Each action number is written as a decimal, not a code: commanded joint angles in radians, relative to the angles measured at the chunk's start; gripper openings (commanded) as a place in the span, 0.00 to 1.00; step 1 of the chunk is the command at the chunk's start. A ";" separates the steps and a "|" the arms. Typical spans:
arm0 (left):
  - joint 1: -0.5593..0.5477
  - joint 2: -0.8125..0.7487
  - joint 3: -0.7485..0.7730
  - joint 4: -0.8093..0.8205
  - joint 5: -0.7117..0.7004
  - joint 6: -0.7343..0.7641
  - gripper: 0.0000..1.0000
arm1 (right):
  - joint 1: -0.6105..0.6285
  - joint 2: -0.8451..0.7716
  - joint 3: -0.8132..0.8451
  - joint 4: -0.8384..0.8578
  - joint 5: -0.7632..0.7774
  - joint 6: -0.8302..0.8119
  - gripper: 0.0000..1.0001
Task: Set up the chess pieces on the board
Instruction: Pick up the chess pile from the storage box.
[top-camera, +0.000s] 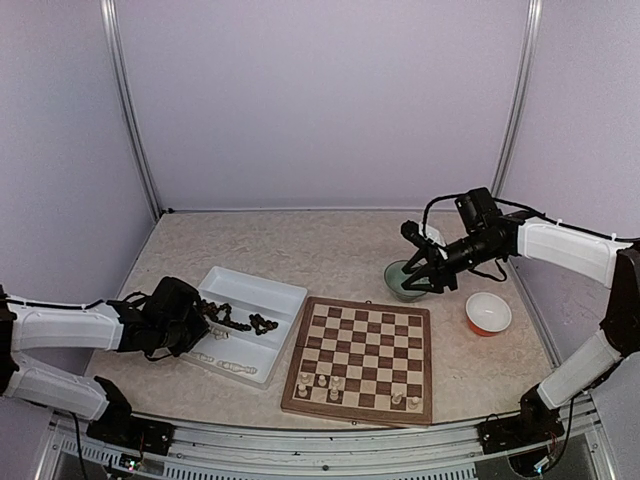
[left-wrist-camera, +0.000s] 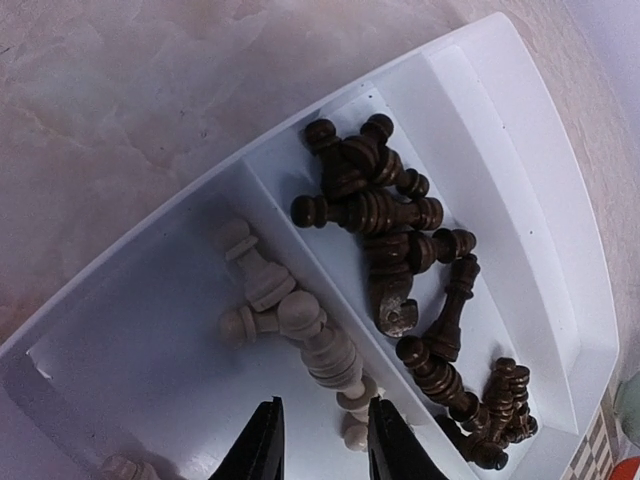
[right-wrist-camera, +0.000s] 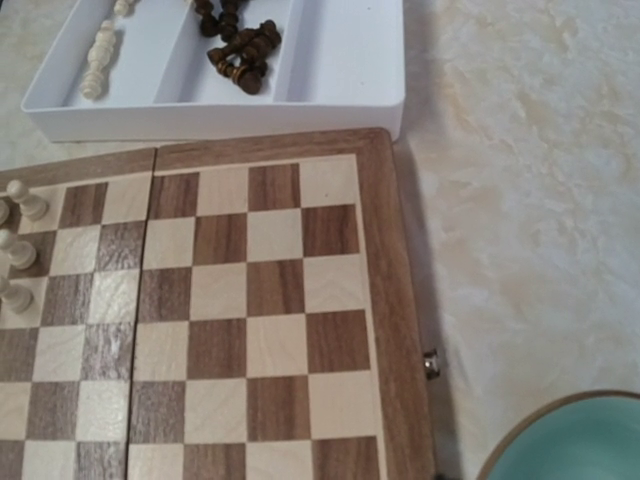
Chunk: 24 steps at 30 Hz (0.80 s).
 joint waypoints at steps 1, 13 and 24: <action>0.025 0.060 -0.003 0.099 0.035 0.027 0.31 | 0.014 0.018 0.009 -0.021 -0.001 -0.010 0.47; 0.060 0.192 0.029 0.092 0.095 0.063 0.27 | 0.043 0.054 0.023 -0.037 0.001 -0.010 0.47; 0.099 0.154 0.109 -0.155 0.160 0.235 0.17 | 0.049 0.055 0.034 -0.053 -0.023 -0.005 0.47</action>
